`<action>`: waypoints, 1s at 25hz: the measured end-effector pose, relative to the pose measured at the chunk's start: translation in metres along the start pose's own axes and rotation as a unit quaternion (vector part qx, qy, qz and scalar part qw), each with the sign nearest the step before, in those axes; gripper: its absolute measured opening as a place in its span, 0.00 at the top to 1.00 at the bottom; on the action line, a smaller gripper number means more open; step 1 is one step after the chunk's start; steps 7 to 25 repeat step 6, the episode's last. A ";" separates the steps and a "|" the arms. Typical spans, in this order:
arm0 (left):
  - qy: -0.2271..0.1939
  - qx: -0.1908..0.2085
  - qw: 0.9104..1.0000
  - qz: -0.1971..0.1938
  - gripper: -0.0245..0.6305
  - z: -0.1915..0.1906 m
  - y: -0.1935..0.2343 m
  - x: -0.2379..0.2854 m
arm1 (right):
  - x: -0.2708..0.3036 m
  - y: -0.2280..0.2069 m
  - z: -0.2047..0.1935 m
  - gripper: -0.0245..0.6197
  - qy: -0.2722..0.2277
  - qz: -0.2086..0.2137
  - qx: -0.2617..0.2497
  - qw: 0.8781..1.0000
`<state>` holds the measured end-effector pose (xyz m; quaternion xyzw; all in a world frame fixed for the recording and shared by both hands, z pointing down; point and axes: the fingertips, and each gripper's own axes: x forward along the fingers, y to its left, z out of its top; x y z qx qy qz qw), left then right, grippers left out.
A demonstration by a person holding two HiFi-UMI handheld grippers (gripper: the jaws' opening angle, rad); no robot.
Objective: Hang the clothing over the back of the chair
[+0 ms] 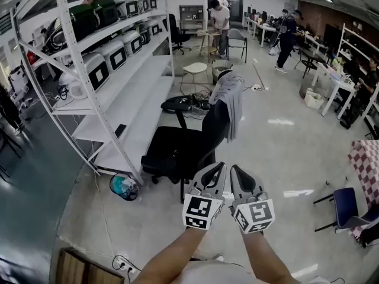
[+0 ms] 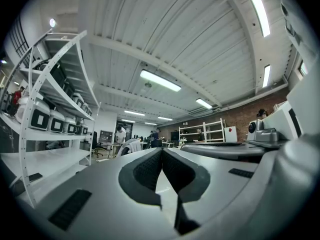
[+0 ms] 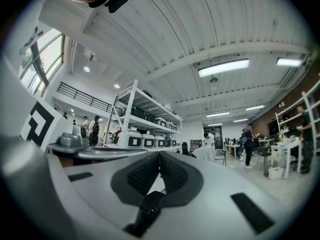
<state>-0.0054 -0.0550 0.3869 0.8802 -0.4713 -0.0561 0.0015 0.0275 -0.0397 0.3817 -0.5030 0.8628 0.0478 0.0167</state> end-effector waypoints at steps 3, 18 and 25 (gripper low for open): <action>-0.003 0.002 1.000 0.000 0.95 0.002 0.002 0.002 | 0.002 0.000 0.000 0.94 -0.001 0.001 -0.001 1.000; -0.005 0.004 1.000 0.001 0.95 0.004 0.003 0.003 | 0.004 -0.001 0.000 0.94 -0.001 0.001 -0.003 1.000; -0.005 0.004 1.000 0.001 0.95 0.004 0.003 0.003 | 0.004 -0.001 0.000 0.94 -0.001 0.001 -0.003 1.000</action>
